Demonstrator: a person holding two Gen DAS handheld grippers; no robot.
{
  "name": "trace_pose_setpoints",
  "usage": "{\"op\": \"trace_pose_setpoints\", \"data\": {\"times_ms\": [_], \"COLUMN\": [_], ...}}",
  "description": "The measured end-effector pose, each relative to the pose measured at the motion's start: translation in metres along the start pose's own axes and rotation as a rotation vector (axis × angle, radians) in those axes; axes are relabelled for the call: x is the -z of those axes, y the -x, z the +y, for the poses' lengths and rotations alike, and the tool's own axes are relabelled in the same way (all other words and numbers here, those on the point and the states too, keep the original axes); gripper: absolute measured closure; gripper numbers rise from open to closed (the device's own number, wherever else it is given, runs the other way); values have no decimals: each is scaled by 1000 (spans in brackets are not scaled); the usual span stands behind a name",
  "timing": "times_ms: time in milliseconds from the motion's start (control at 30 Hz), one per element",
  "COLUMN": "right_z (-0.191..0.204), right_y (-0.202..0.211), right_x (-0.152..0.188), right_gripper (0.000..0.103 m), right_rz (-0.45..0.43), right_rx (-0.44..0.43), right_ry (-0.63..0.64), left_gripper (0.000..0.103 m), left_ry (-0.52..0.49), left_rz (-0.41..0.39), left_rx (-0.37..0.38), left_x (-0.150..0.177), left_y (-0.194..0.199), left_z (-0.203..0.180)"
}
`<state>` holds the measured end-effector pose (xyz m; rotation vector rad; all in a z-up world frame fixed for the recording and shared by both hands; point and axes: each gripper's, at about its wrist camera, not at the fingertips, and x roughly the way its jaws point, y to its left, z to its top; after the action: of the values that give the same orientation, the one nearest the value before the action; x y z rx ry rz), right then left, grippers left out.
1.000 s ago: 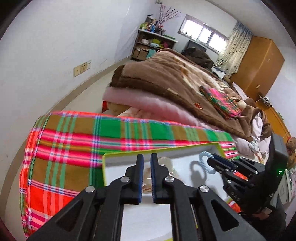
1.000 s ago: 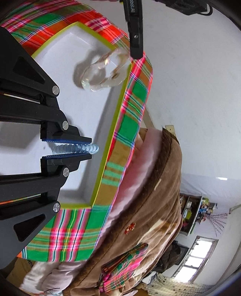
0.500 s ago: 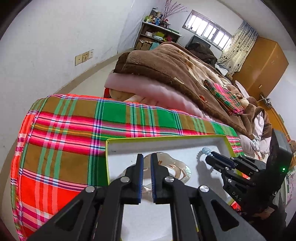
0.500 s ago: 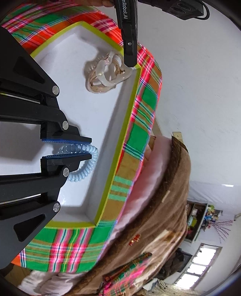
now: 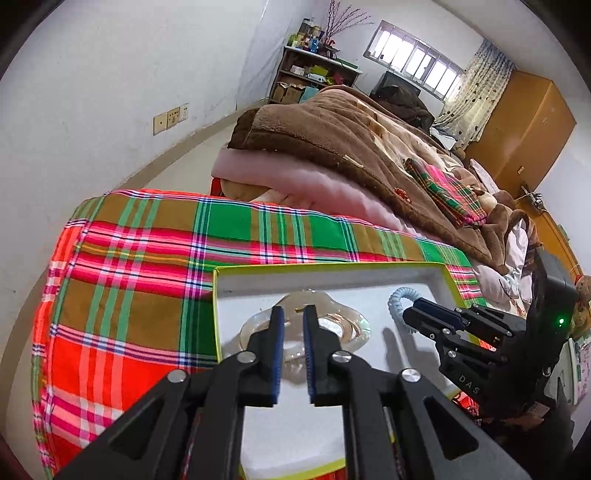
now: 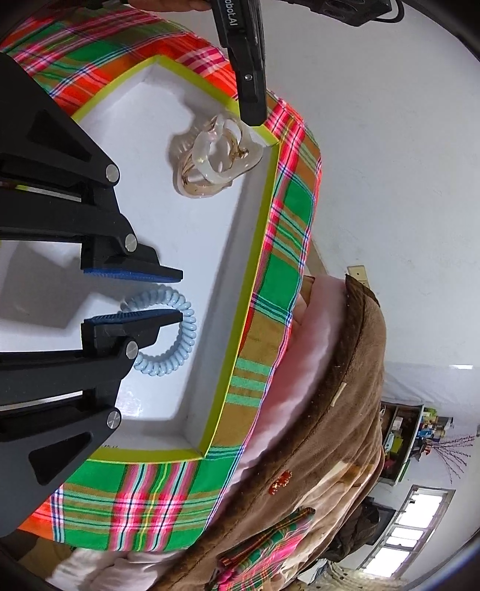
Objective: Organize jewelry
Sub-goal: 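Lower the claw clip into the box and open the left gripper while the right gripper releases the blue coil, then move the right gripper to the pink rhinestone hair clip and grasp it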
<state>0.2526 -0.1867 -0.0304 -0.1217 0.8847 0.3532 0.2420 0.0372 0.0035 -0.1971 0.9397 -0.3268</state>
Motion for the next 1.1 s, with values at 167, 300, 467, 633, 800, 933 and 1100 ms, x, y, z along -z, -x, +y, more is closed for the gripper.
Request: {"op": "trace_pose_setpoints", "data": {"times_ms": [167, 300, 467, 633, 800, 933, 1100], "right_z": [3, 4, 5, 5, 4, -3, -11], "right_y": [20, 43, 70, 95, 110, 120, 120], "right_x": [3, 7, 15, 32, 55, 76, 103], "right_gripper": [79, 78, 78, 76, 71, 71, 71], "right_rz": [-32, -70, -108, -132, -134, -132, -108], "right_rx": [3, 3, 3, 4, 5, 8, 27], "right_ry": [-11, -28, -47, -69, -82, -102, -115], "left_gripper": [76, 71, 64, 61, 56, 50, 44], "left_ry": [1, 3, -10, -15, -13, -4, -12], "left_rz": [-26, -42, -65, -72, -78, -66, -51], "left_rx": [4, -2, -4, 6, 8, 6, 26], "left_x": [6, 13, 26, 41, 59, 75, 95], "left_y": [18, 32, 52, 67, 78, 80, 79], "left_z": [-6, -12, -23, -31, -35, -37, -43]}}
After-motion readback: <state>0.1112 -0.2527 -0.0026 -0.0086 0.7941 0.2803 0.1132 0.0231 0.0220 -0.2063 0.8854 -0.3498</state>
